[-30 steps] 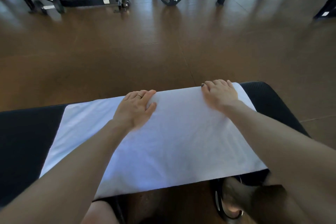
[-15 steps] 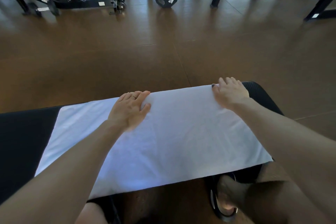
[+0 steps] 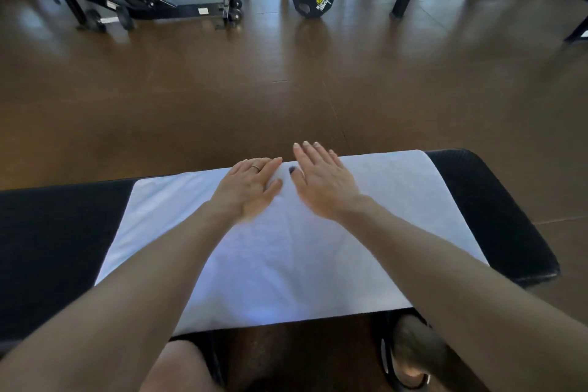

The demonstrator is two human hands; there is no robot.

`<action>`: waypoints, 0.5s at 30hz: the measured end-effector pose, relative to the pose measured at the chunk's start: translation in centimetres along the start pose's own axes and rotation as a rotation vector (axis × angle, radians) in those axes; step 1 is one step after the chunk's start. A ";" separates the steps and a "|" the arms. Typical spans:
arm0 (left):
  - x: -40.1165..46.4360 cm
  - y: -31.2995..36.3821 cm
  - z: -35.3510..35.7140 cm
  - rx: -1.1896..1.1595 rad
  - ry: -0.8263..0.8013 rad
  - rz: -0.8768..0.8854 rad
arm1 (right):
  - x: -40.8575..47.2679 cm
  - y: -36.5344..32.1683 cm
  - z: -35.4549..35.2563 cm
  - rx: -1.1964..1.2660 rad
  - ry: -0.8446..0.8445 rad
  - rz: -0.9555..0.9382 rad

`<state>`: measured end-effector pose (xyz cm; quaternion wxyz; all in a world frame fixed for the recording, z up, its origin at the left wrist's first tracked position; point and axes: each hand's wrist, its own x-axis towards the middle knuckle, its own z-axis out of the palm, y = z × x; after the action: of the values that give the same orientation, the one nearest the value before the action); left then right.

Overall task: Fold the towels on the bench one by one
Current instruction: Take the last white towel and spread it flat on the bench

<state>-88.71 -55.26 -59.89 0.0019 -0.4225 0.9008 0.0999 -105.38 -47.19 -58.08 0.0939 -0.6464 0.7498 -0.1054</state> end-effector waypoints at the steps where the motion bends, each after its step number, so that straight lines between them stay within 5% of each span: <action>1: 0.0 -0.3 -0.1 -0.007 -0.007 0.009 | -0.2 -1.8 1.0 0.004 -0.037 -0.031; 6: -1.2 -6.3 -1.1 -0.004 -0.002 -0.126 | -0.8 -3.0 3.8 -0.109 -0.025 -0.060; 11: -4.4 -14.2 -3.6 0.111 -0.105 -0.485 | -0.5 -3.7 3.7 -0.118 -0.045 -0.003; 15: -6.3 -10.0 -3.3 0.116 0.193 -0.356 | 0.2 -7.7 3.9 -0.016 0.044 -0.021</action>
<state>-76.77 -57.35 -57.88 -0.0424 -0.5819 0.8122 0.0050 -97.03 -48.61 -59.72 0.0711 -0.6525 0.7457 -0.1145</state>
